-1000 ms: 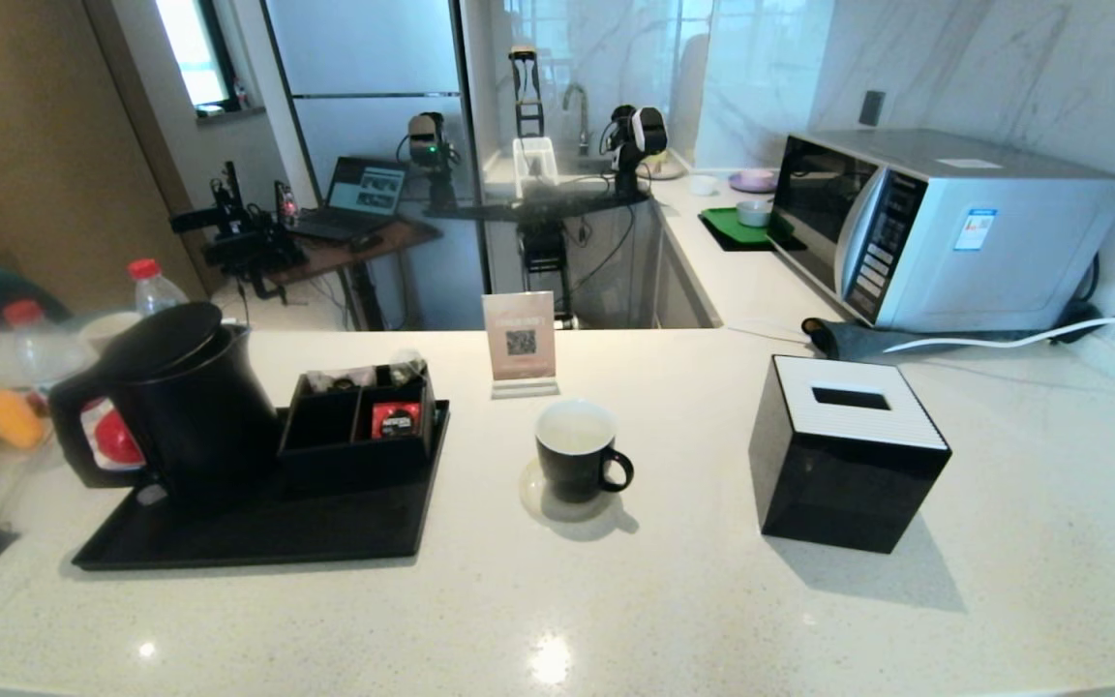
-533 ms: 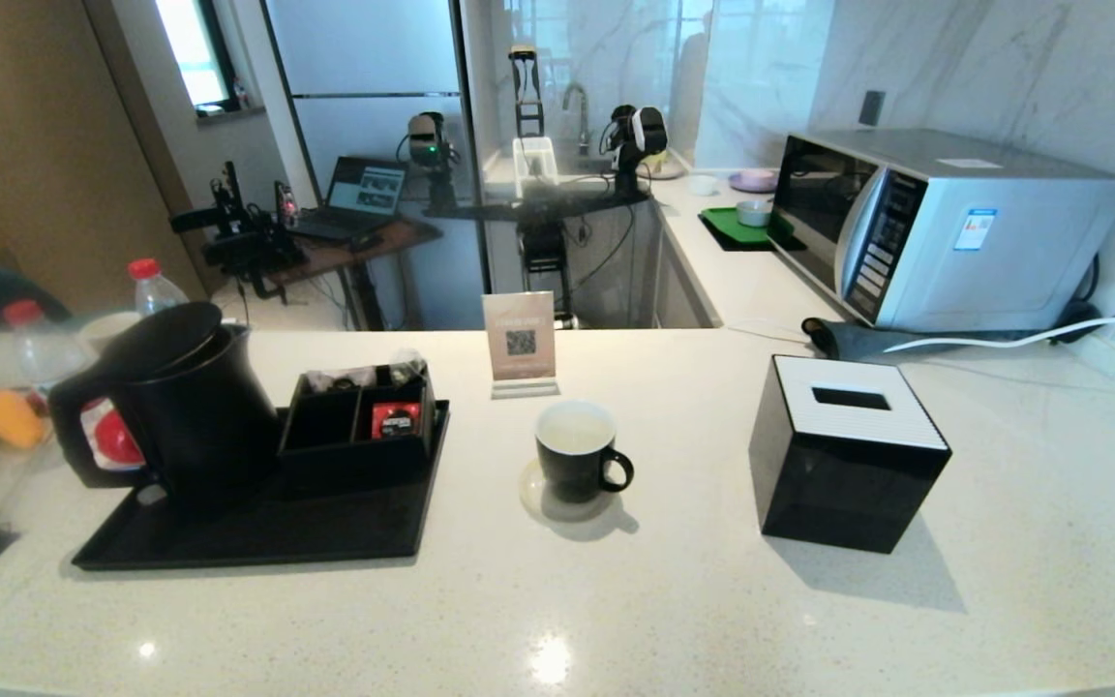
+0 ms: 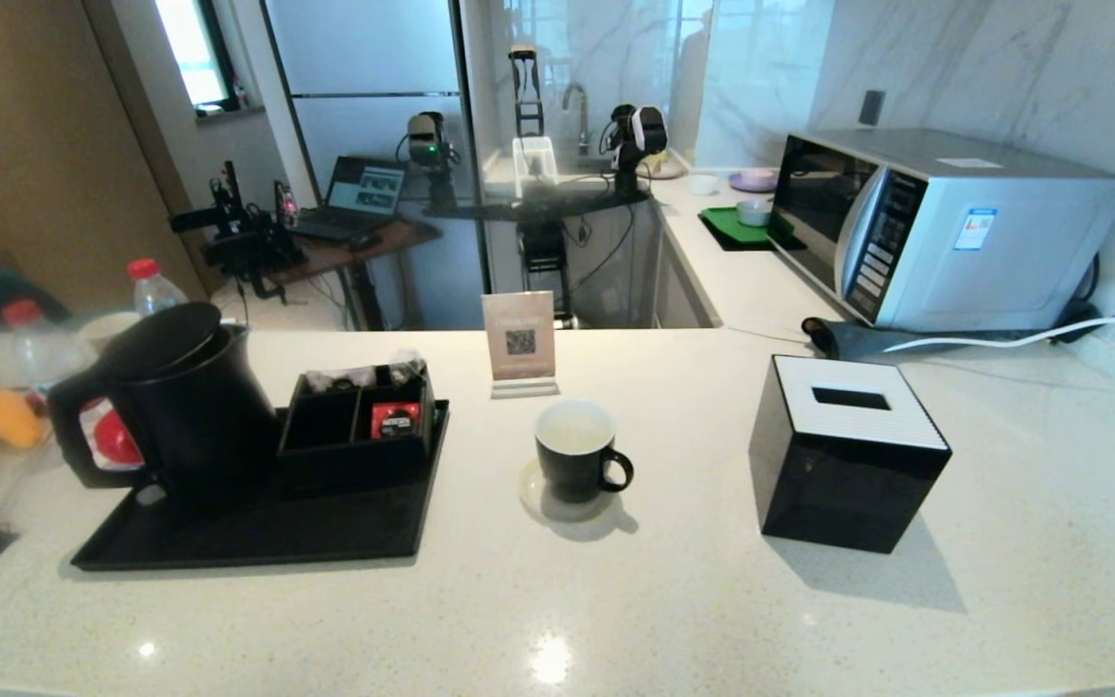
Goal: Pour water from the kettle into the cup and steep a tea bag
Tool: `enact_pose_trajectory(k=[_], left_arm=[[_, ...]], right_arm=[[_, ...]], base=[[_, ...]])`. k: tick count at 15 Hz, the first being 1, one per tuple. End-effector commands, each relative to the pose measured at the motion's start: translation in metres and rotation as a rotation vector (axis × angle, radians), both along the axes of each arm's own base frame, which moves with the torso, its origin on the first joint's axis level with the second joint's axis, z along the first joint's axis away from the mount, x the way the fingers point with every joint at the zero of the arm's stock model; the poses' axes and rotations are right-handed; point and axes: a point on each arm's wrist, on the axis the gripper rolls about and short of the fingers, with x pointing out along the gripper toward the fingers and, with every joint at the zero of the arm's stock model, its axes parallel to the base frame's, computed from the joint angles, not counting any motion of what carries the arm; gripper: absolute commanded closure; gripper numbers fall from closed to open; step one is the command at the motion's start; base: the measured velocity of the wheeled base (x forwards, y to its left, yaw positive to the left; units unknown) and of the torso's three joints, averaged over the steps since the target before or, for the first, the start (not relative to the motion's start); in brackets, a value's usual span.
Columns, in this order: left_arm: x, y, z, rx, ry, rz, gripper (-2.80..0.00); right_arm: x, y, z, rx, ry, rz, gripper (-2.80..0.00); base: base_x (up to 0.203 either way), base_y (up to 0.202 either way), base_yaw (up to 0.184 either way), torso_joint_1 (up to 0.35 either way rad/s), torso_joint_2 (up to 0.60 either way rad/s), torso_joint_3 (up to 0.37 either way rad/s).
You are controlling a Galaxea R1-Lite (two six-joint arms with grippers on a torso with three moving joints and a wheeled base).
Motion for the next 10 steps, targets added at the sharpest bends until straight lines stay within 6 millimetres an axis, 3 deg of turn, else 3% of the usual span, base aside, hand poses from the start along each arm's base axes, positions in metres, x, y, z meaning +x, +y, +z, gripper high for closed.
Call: enact_pose_trajectory(k=[1,6,10], left_arm=[[0.076,0.015,0.003,0.018,0.106,0.07,0.0],[0.168,0.053,0.004,0.068,0.152,0.157,0.0],[0.214,0.08,-0.012,0.123,0.208,0.195,0.0]], right_arm=[[0.0,0.0,0.0,-0.001,0.001,0.002,0.0],[0.0,0.0,0.0,-0.001,0.001,0.002,0.0],[0.0,0.0,0.0,-0.001,0.001,0.002,0.0]], base=[[0.0,0.0,0.0,0.0,0.0,0.0],[0.0,0.0,0.0,0.0,0.0,0.0],[0.0,0.0,0.0,0.0,0.0,0.0]])
